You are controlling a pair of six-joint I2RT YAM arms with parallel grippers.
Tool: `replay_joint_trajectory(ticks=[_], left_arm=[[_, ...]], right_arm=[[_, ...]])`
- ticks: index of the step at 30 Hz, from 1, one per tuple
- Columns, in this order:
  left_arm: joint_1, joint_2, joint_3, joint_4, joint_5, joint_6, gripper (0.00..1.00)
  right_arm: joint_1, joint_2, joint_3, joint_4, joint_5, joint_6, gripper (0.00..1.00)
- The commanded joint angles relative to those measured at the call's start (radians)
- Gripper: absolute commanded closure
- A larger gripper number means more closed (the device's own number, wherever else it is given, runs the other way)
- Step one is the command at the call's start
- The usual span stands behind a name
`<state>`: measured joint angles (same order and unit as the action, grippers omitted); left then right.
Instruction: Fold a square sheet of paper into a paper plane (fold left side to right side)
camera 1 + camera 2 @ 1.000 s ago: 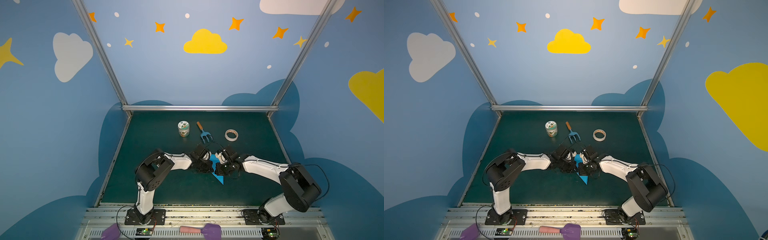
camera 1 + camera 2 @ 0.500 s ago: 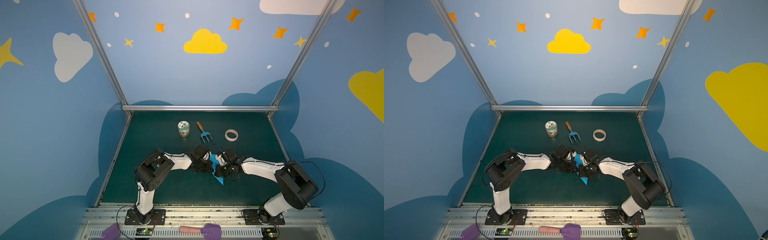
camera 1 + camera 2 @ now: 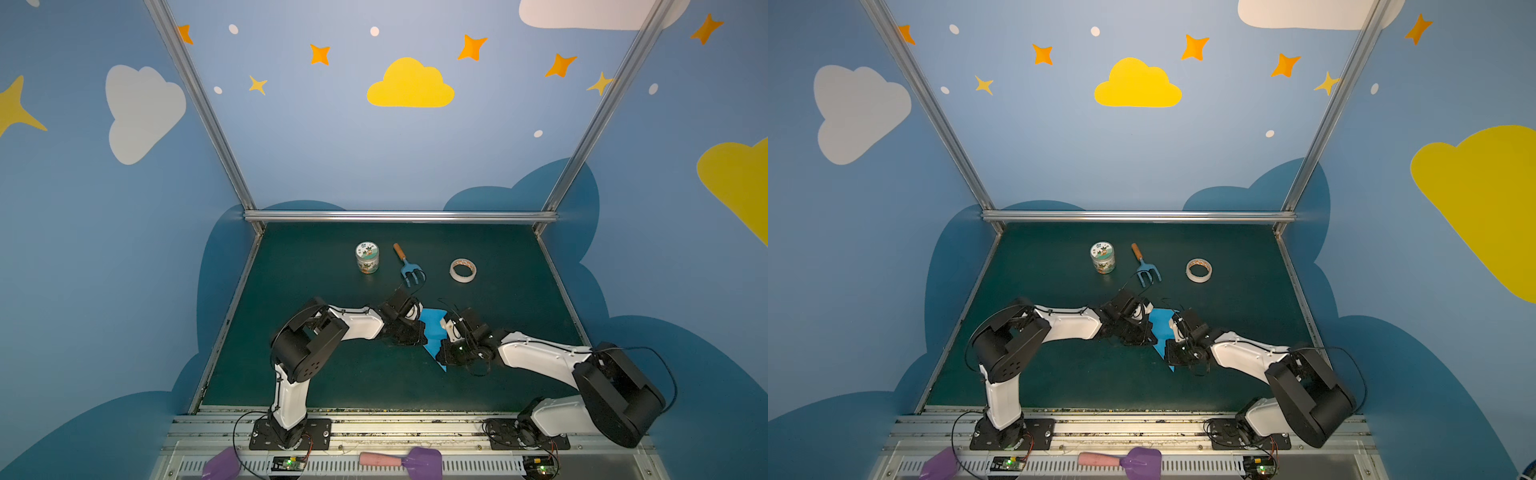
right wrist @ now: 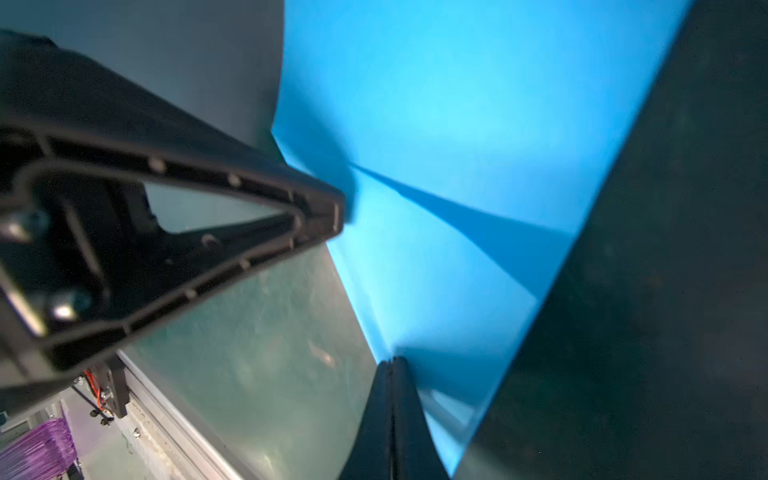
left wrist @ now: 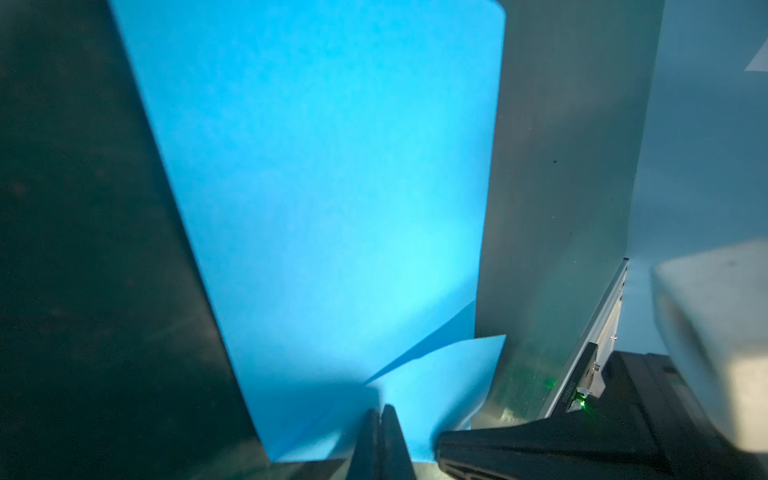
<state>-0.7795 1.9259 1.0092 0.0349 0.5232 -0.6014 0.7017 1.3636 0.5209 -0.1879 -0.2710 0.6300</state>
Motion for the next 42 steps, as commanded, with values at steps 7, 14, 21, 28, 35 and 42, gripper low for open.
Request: replay_joint_trajectory(ticks=[7,14,21,28,35,42], left_arm=[[0.000,0.033,-0.040,-0.055,-0.069,0.000,0.96],[0.010,0.032,-0.044,-0.041,-0.068,-0.018,0.96],[0.012,0.031,-0.053,-0.037,-0.064,-0.021,0.96],[0.009,0.024,-0.067,-0.018,-0.068,-0.045,0.96],[0.007,0.006,-0.093,0.010,-0.084,-0.116,0.96],[0.006,-0.012,-0.115,0.036,-0.093,-0.152,0.96]], right_arm=[[0.029,-0.089,-0.166,-0.164,0.043,0.156,1.00],[0.041,-0.222,-0.238,-0.230,0.057,0.229,1.00],[0.025,-0.396,-0.178,-0.372,0.096,0.210,1.00],[-0.005,-0.335,0.016,-0.318,0.079,0.147,1.00],[-0.007,-0.006,0.210,-0.183,0.012,0.080,1.00],[-0.014,0.137,0.158,-0.070,0.031,0.098,1.00]])
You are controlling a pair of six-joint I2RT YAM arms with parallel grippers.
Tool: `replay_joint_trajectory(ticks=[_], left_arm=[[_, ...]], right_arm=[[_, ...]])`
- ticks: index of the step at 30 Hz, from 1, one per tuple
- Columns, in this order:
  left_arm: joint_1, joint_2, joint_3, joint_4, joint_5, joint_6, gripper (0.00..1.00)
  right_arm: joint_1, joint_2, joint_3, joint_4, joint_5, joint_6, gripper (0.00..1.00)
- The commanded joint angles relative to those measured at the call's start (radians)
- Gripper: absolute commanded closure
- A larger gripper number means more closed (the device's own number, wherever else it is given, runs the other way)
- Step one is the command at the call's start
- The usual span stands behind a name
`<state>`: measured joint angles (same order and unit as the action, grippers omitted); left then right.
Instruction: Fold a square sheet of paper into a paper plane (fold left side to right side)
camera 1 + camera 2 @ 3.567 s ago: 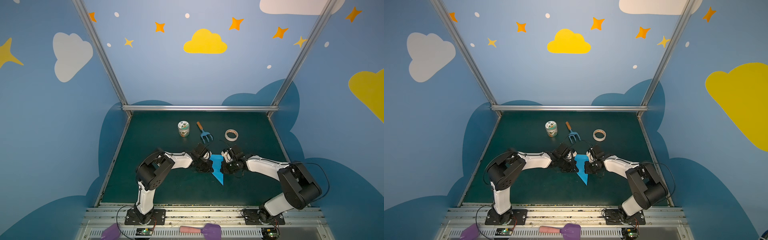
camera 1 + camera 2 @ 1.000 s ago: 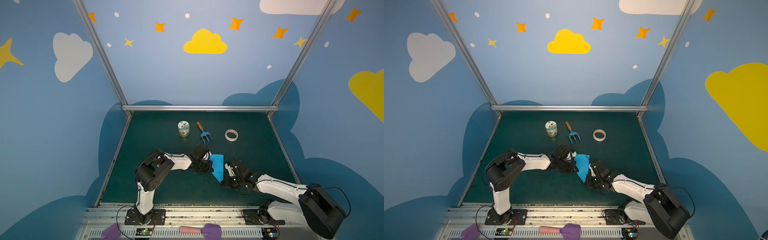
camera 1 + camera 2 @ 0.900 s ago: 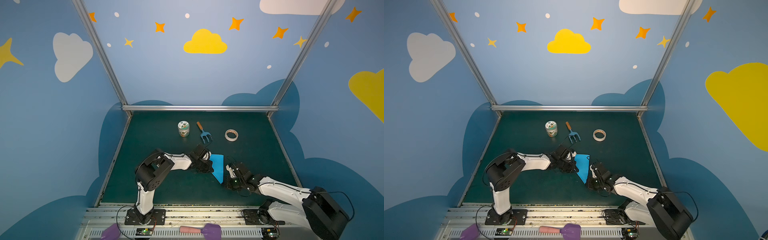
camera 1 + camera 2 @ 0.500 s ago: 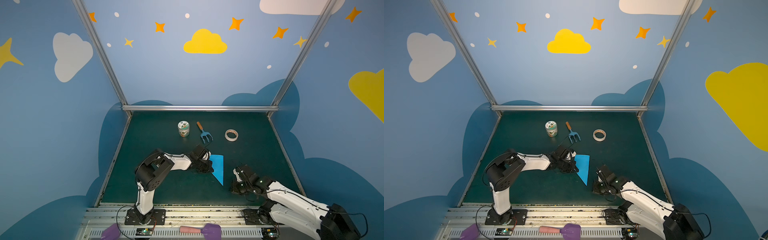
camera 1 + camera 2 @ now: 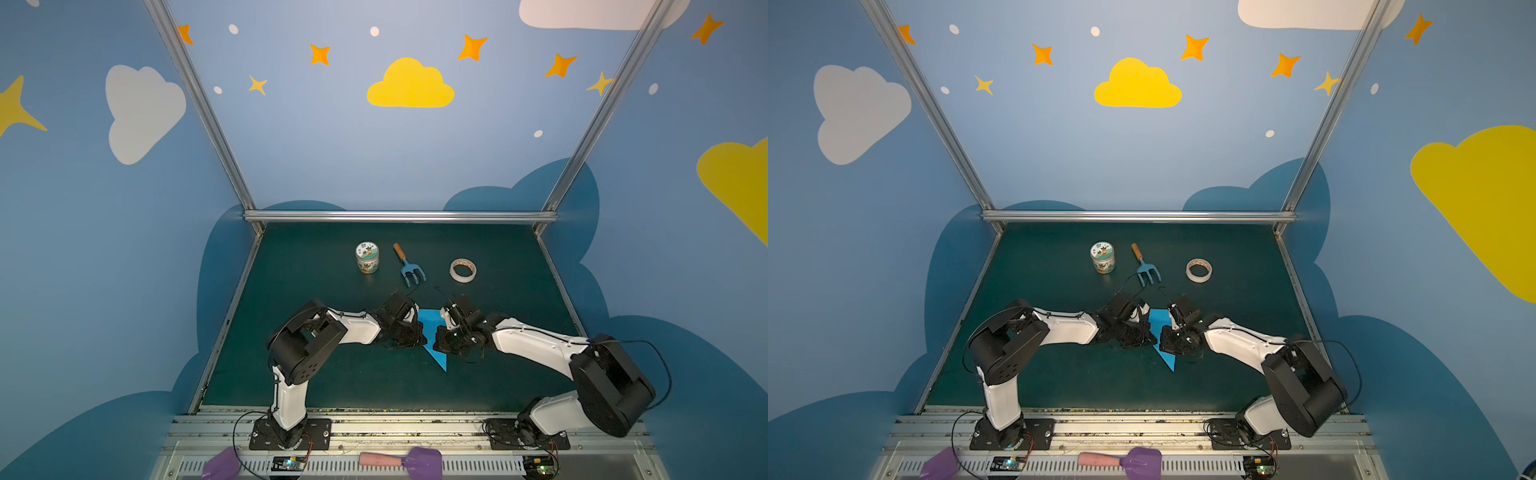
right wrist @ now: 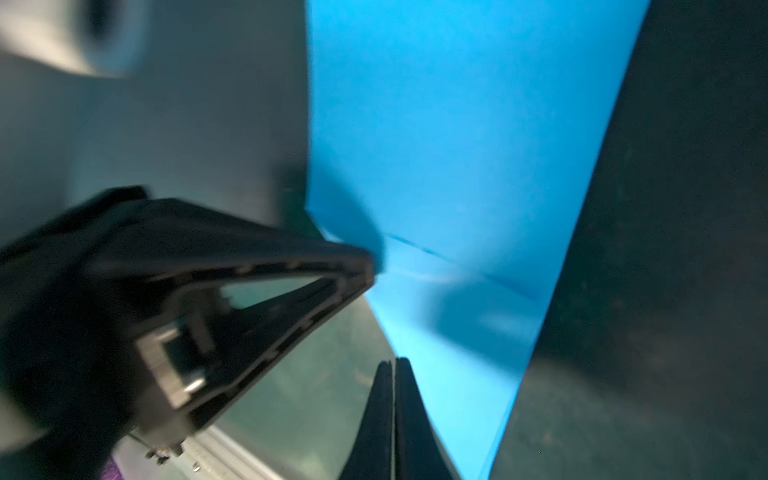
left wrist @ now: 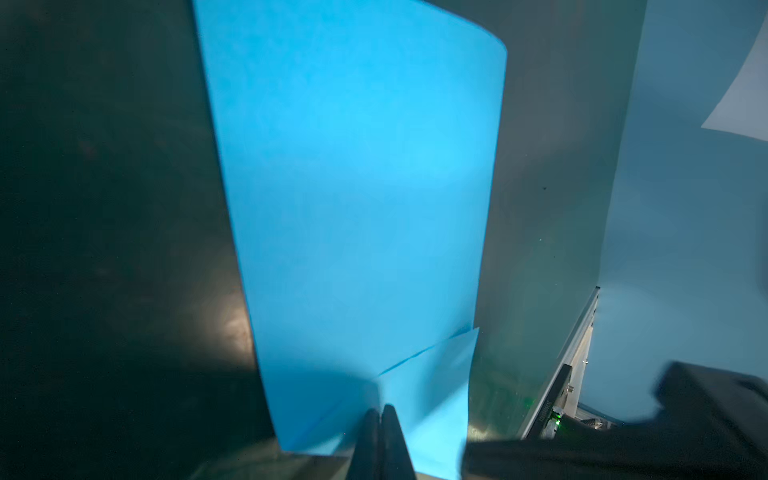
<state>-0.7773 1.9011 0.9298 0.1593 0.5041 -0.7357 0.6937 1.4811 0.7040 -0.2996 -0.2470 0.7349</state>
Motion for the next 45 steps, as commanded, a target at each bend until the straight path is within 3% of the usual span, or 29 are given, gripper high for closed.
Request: replay_joint_trajectory(ticks=[1,13,23,26,31,37,45], left_arm=[[0.003,0.014,-0.033,-0.087,-0.072,-0.018,0.96],[0.035,0.026,0.025,-0.137,-0.063,0.022,0.96],[0.232,-0.043,0.035,-0.229,-0.035,0.147,0.96],[0.214,-0.121,0.017,-0.230,-0.009,0.150,0.96],[0.098,-0.182,0.004,-0.188,-0.016,0.108,0.96],[0.006,-0.082,0.033,-0.106,-0.018,0.053,0.96],[-0.002,0.025,0.085,-0.116,-0.051,0.062,0.96]], right_arm=[[-0.008,0.024,-0.060,0.055,0.008,-0.001,1.00],[-0.023,0.027,-0.190,0.083,0.026,0.024,1.00],[-0.025,0.032,-0.208,0.089,0.032,0.028,1.00],[-0.025,0.030,-0.209,0.091,0.028,0.026,1.00],[-0.026,0.029,-0.209,0.099,0.019,0.021,1.00],[-0.026,0.041,-0.204,0.106,0.005,0.009,1.00],[-0.028,0.022,-0.202,0.114,-0.034,-0.021,1.00]])
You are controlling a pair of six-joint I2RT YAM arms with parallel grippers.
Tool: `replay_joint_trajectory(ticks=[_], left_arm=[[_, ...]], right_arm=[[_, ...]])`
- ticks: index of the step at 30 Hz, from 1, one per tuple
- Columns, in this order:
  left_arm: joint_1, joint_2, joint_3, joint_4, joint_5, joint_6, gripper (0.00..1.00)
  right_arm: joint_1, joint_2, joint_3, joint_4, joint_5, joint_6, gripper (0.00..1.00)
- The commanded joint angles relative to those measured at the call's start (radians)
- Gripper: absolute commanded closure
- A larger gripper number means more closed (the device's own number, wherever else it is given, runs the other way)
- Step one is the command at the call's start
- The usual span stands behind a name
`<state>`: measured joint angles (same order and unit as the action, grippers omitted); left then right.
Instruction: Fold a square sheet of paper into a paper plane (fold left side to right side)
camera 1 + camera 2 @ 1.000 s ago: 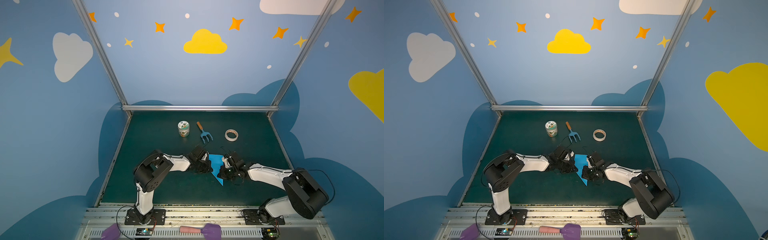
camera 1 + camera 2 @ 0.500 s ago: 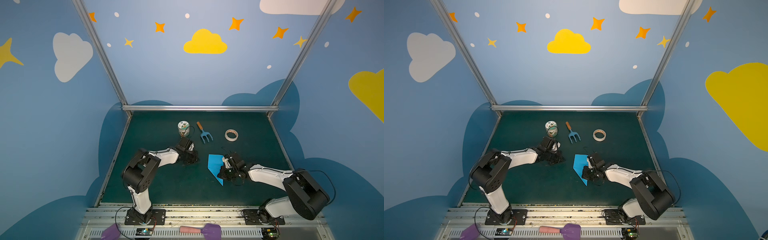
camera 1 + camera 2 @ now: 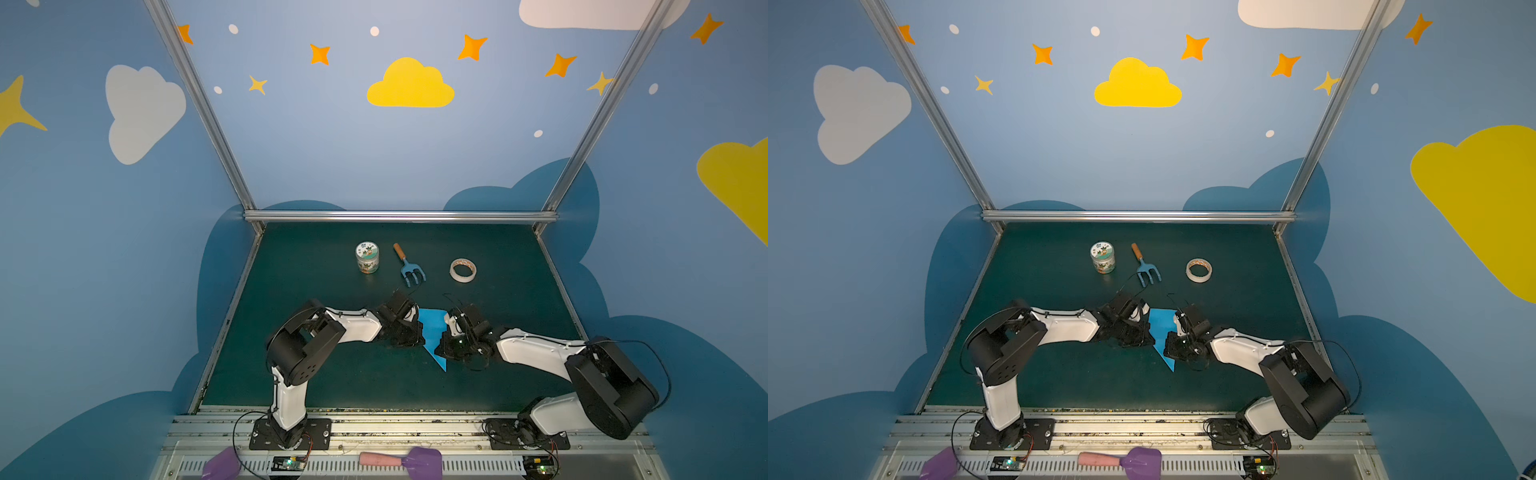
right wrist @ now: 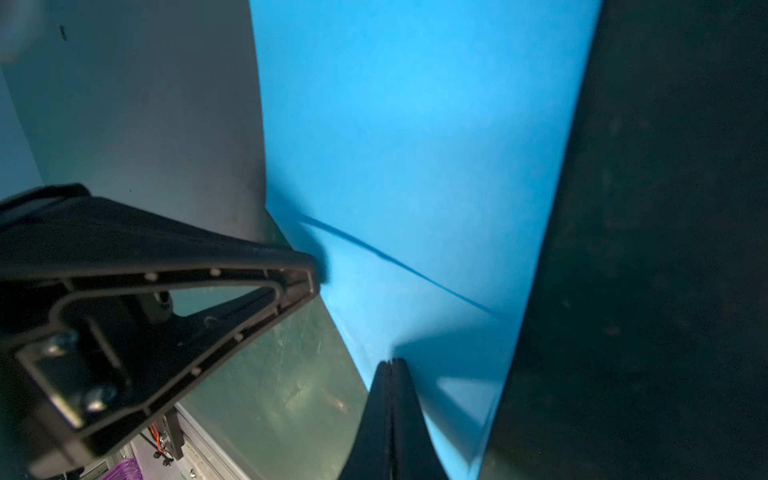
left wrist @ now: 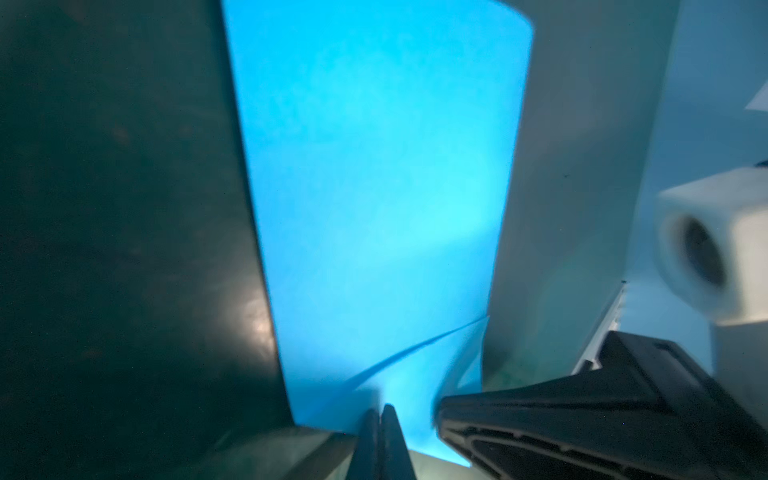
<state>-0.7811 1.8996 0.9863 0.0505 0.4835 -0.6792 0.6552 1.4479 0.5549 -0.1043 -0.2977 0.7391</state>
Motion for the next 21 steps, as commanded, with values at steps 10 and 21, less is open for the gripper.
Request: replay_joint_trajectory(ticks=[10,21], left_arm=[[0.001,0.046,0.008,-0.019,-0.057,-0.032,0.96],[-0.003,0.027,-0.013,-0.051,-0.075,-0.052,0.96]], right_arm=[[0.014,-0.033,-0.139,-0.104,-0.060,-0.069,1.00],[-0.016,-0.275,-0.152,-0.276,0.002,-0.025,1.00]])
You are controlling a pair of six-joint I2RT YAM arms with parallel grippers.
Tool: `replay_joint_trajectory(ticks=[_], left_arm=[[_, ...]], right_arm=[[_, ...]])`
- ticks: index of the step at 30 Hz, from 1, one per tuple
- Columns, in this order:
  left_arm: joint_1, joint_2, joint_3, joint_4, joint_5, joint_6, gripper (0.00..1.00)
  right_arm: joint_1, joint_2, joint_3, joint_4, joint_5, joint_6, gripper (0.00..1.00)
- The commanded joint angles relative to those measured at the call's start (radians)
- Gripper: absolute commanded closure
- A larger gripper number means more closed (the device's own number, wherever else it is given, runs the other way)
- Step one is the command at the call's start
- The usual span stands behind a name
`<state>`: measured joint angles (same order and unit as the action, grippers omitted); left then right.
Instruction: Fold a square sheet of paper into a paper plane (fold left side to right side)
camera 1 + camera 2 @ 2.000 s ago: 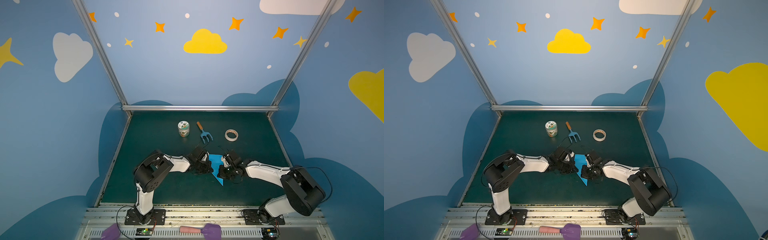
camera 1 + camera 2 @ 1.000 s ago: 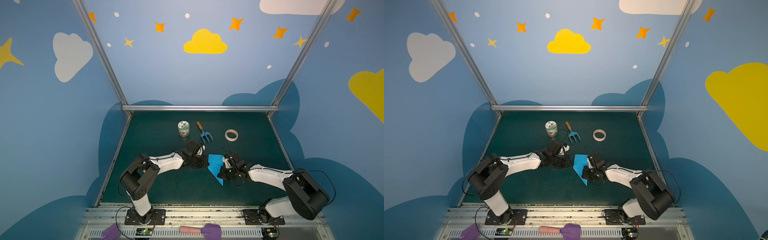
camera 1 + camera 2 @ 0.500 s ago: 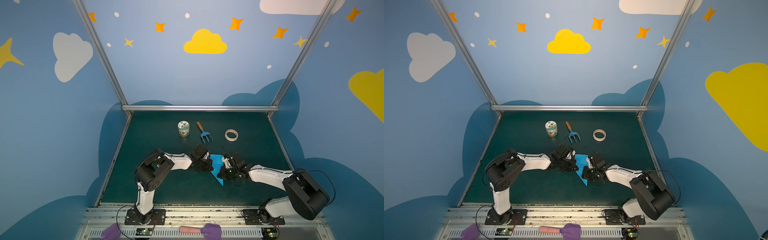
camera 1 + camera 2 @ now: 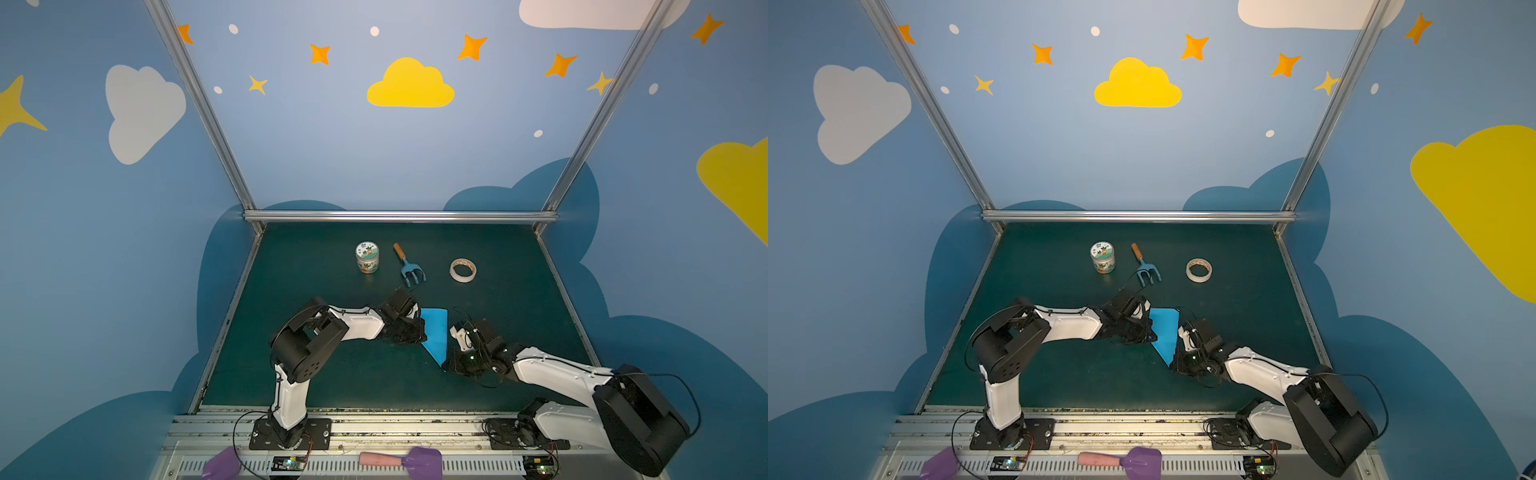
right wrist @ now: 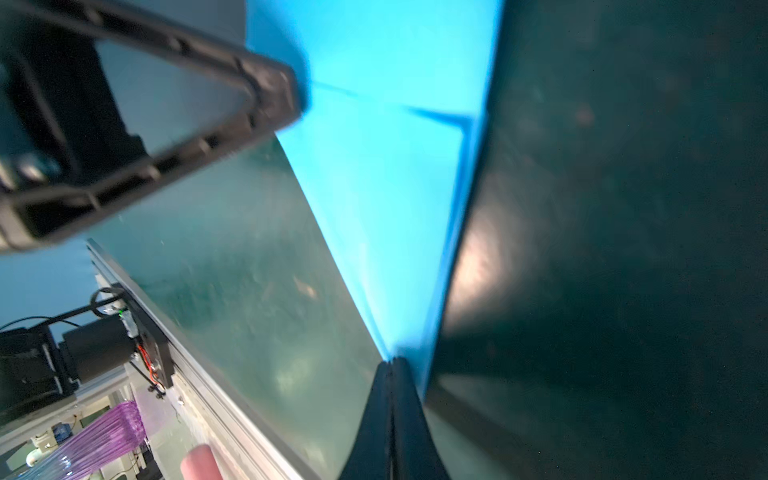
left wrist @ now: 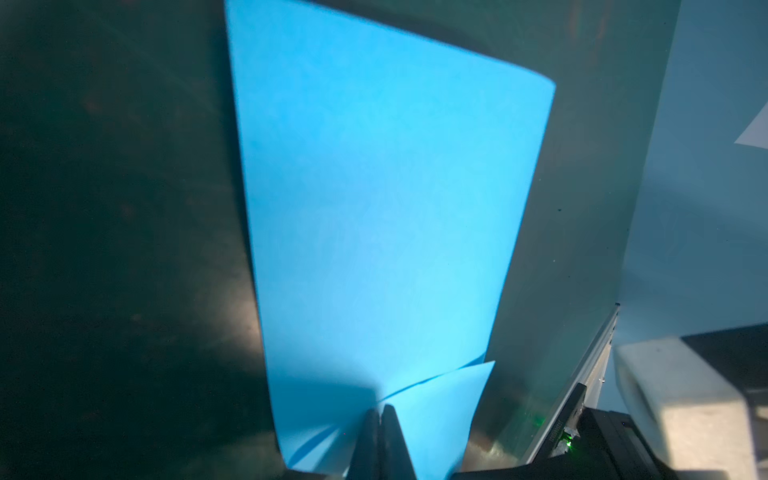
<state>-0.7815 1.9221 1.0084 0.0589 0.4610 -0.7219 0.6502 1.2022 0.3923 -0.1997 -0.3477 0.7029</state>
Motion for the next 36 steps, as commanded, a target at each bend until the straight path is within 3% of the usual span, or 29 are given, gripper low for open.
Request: replay_joint_trajectory(ticks=[1,6,14,24,26,31,36], left_arm=[[-0.006,-0.002,-0.043,-0.058,-0.053,-0.014,0.96],[-0.020,-0.033,-0.065,-0.048,-0.056,-0.024,0.96],[-0.028,-0.058,-0.049,-0.063,-0.061,-0.023,0.96],[-0.017,-0.121,-0.018,-0.132,-0.079,0.021,0.96],[-0.010,-0.139,-0.023,-0.142,-0.087,0.025,0.92],[0.019,-0.182,-0.044,-0.140,-0.095,0.038,0.73],[0.054,-0.171,-0.044,-0.110,-0.030,0.048,0.59]], right_arm=[[-0.019,-0.045,0.031,-0.194,0.057,0.009,1.00],[-0.045,-0.037,0.155,-0.232,0.051,-0.024,1.00],[-0.075,0.142,0.311,-0.188,0.056,-0.072,1.00],[-0.138,0.329,0.372,-0.129,0.047,-0.135,1.00],[-0.150,0.348,0.365,-0.120,0.042,-0.142,1.00],[-0.173,0.371,0.336,-0.091,0.033,-0.148,1.00],[-0.179,0.379,0.323,-0.083,0.027,-0.157,1.00]])
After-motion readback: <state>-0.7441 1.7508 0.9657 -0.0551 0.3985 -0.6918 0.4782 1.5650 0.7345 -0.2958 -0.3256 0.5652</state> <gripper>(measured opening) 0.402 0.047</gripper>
